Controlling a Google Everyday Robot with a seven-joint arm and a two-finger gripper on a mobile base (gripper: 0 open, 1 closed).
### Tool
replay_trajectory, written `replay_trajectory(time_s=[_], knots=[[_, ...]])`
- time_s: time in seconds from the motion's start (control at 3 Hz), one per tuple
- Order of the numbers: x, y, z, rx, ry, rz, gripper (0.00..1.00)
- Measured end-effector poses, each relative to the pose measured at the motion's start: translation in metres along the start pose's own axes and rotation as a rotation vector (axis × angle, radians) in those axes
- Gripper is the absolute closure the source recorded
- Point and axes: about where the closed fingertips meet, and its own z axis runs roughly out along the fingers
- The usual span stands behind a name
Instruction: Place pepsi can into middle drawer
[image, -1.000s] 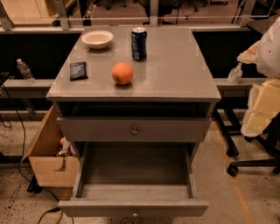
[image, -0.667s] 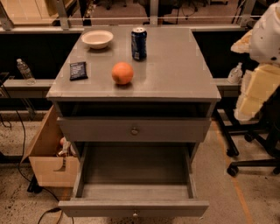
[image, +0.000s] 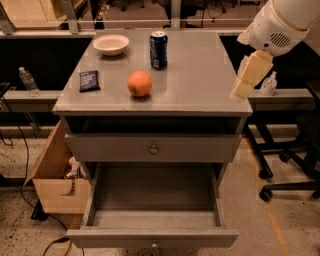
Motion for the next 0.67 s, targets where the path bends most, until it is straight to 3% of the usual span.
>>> replay_trajectory(time_s=[0.33, 0.67], knots=[[0.000, 0.000, 0.000, 0.000, 0.000, 0.000, 0.00], [-0.009, -0.034, 0.012, 0.060, -0.079, 0.051, 0.00]])
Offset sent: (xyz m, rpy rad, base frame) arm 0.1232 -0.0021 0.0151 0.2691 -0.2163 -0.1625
